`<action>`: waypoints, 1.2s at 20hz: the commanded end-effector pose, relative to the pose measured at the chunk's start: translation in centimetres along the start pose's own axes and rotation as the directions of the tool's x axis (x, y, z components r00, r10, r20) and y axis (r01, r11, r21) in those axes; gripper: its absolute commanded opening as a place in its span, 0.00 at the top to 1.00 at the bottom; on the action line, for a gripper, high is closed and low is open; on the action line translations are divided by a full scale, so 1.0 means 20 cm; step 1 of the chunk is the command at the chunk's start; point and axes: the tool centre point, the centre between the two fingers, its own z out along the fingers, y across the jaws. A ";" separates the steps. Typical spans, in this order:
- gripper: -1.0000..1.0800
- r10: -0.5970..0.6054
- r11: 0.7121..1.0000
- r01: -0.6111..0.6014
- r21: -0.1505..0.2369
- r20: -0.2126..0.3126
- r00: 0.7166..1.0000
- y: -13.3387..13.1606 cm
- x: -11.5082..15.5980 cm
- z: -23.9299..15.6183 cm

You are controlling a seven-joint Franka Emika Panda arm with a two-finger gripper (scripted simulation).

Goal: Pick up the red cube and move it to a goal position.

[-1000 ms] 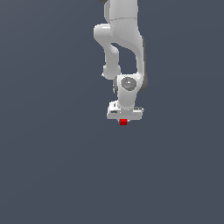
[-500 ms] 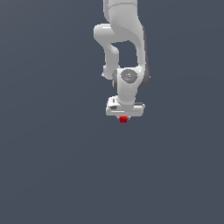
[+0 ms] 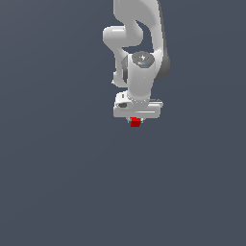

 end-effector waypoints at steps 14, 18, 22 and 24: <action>1.00 0.000 1.000 0.000 0.000 0.000 1.000 0.07 0.13 -0.79; 1.00 0.000 1.000 0.000 0.000 0.000 1.000 0.09 0.17 -0.99; 1.00 0.000 1.000 0.000 0.000 0.000 1.000 0.10 0.20 -1.18; 1.00 0.000 1.000 0.000 0.000 0.000 1.000 0.11 0.22 -1.25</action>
